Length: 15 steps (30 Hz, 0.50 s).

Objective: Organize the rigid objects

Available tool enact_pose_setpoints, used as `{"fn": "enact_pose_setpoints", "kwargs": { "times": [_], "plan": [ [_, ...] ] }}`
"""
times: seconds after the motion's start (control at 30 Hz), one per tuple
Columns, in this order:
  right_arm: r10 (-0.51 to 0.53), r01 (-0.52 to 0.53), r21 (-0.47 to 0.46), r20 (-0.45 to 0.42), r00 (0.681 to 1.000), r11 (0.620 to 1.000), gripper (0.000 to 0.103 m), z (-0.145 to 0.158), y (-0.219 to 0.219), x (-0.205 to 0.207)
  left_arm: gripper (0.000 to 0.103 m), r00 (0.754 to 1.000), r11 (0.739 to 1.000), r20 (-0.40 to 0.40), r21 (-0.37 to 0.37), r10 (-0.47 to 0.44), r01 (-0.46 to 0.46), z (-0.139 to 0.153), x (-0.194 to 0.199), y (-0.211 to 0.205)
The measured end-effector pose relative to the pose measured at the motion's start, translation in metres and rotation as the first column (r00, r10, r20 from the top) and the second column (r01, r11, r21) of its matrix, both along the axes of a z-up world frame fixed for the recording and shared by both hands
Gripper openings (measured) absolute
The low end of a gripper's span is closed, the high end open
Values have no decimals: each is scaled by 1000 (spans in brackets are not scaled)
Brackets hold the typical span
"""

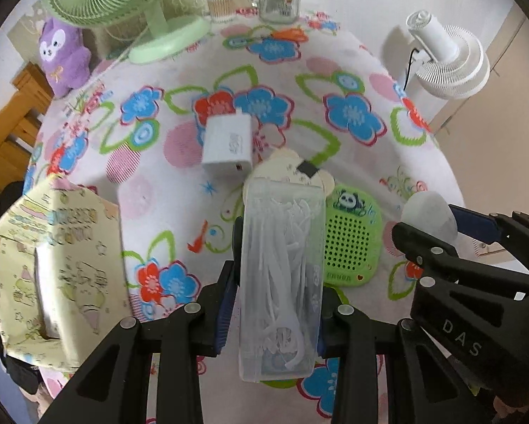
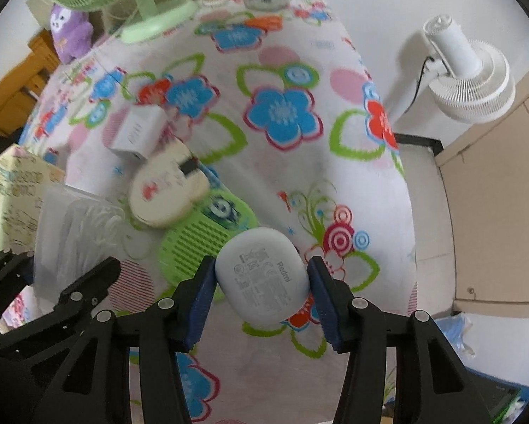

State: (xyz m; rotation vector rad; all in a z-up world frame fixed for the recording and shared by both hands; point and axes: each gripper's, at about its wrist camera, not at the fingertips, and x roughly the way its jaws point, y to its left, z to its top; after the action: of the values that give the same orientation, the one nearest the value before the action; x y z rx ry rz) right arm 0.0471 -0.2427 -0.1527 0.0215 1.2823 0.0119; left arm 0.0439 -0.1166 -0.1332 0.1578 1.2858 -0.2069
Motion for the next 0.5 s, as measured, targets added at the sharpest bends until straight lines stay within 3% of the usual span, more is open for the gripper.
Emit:
{"fn": "enact_pose_setpoints", "kwargs": {
  "times": [0.5],
  "plan": [
    [10,-9,-13,81,997,1000,56,69,39,-10,36,998,1000,70,-11,9,-8,61,-3,33]
  ]
}}
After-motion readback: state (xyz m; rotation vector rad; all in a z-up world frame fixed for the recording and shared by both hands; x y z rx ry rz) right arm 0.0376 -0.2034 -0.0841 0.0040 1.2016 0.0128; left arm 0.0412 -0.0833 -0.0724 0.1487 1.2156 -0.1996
